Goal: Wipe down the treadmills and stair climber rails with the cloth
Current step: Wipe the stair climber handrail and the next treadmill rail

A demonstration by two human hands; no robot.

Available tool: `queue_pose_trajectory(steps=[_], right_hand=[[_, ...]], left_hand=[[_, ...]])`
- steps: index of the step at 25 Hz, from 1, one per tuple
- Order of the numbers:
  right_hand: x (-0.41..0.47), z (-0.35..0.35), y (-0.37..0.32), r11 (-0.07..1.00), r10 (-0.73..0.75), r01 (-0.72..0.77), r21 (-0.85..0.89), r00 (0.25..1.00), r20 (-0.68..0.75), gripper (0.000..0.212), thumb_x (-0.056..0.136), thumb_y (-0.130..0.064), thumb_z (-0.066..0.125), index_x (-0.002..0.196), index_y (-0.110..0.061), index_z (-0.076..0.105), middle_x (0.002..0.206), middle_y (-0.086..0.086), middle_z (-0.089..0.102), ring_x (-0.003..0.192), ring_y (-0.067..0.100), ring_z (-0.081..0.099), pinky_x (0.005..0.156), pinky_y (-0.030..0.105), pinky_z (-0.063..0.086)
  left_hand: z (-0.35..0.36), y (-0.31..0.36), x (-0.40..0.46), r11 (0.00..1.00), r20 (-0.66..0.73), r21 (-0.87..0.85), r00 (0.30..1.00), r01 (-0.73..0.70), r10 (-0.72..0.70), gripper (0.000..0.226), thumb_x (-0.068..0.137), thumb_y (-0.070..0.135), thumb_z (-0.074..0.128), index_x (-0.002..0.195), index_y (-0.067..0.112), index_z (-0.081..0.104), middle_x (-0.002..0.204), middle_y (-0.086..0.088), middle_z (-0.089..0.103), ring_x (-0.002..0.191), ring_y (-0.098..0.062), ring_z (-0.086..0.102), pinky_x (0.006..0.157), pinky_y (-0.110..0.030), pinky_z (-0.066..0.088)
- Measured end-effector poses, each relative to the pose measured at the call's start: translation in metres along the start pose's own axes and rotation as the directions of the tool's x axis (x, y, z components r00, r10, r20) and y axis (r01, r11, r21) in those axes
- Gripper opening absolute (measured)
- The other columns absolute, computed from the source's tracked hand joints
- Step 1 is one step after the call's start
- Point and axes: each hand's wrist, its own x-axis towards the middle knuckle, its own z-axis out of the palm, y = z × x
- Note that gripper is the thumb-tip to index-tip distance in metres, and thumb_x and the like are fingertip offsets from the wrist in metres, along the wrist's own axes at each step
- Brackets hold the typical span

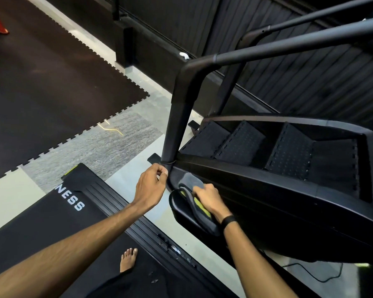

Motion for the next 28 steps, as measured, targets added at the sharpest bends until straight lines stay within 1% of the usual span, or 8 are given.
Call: queue_pose_trajectory(steps=[6,9,12,16,20,24,26,28], right_hand=[[-0.068,-0.008,0.034,0.973,-0.223,0.213,-0.084,0.964,-0.146,0.039,0.078,-0.043,0.047,0.109,-0.026,0.063,0.085,-0.007,0.069,0.080,0.016,0.064,0.064,0.025,0.045],[-0.067,-0.024,0.056,0.991,-0.125,0.120,-0.051,0.984,-0.130,0.046,0.072,-0.052,0.047,0.108,-0.031,0.066,0.093,-0.005,0.073,0.085,0.020,0.067,0.071,0.031,0.050],[-0.035,-0.032,0.050,0.998,0.056,-0.056,0.033,0.998,-0.029,0.031,0.074,-0.048,0.053,0.079,-0.020,0.066,0.089,0.005,0.070,0.082,0.024,0.061,0.077,0.041,0.050],[0.009,-0.007,-0.001,0.996,0.090,-0.090,-0.007,0.992,0.083,0.045,0.089,-0.033,0.055,0.118,-0.001,0.066,0.124,0.020,0.067,0.103,0.026,0.062,0.092,0.039,0.049],[-0.017,0.022,-0.037,0.986,-0.131,0.125,-0.113,0.990,-0.050,0.048,0.085,-0.046,0.046,0.118,-0.018,0.065,0.118,0.015,0.068,0.109,0.039,0.061,0.092,0.042,0.049],[-0.068,0.011,0.001,0.952,-0.304,0.296,-0.084,0.946,-0.114,0.049,0.080,-0.041,0.045,0.121,-0.024,0.063,0.112,0.003,0.071,0.103,0.025,0.064,0.088,0.035,0.051],[-0.079,-0.003,0.033,0.942,-0.323,0.309,-0.129,0.939,-0.114,0.049,0.080,-0.043,0.050,0.126,-0.031,0.063,0.111,-0.002,0.072,0.097,0.012,0.064,0.080,0.021,0.049],[-0.072,-0.021,0.053,0.975,-0.207,0.196,-0.103,0.972,-0.112,0.043,0.074,-0.051,0.049,0.109,-0.034,0.067,0.101,0.001,0.073,0.090,0.018,0.065,0.072,0.025,0.049]], left_hand=[[0.003,0.004,0.002,0.996,0.039,-0.090,0.999,-0.031,0.034,0.014,0.103,0.023,0.053,0.093,0.015,0.060,0.050,0.000,0.062,0.038,-0.004,0.047,0.047,-0.024,0.040],[-0.004,0.001,0.003,0.992,0.063,-0.124,0.998,0.005,0.003,0.016,0.102,0.023,0.055,0.088,0.017,0.059,0.040,0.003,0.052,0.033,-0.005,0.041,0.045,-0.023,0.039],[-0.013,-0.003,0.004,0.996,0.037,-0.083,0.999,0.036,-0.033,0.025,0.100,0.034,0.057,0.084,0.015,0.061,0.038,0.010,0.044,0.038,-0.010,0.037,0.052,-0.029,0.034],[-0.014,-0.005,0.001,0.999,-0.004,-0.020,0.999,0.046,-0.046,0.039,0.098,0.040,0.056,0.077,0.009,0.063,0.040,0.010,0.038,0.040,-0.011,0.032,0.052,-0.029,0.029],[-0.005,0.001,-0.001,0.999,0.006,-0.025,0.999,0.032,-0.032,0.038,0.092,0.039,0.057,0.069,0.008,0.060,0.045,0.010,0.043,0.047,-0.017,0.038,0.055,-0.032,0.036],[0.001,0.004,0.000,0.998,0.001,-0.051,0.999,0.044,-0.044,0.032,0.078,0.041,0.055,0.066,0.012,0.059,0.043,0.012,0.045,0.047,-0.013,0.039,0.056,-0.032,0.041],[0.000,0.001,0.001,0.998,0.003,-0.044,0.999,0.045,-0.045,0.029,0.080,0.039,0.060,0.067,0.013,0.060,0.044,0.013,0.046,0.045,-0.011,0.039,0.057,-0.032,0.044],[-0.004,-0.001,0.001,0.999,-0.012,-0.018,0.999,0.042,-0.043,0.026,0.084,0.034,0.065,0.066,0.015,0.060,0.043,0.014,0.046,0.044,-0.007,0.038,0.057,-0.031,0.043]])
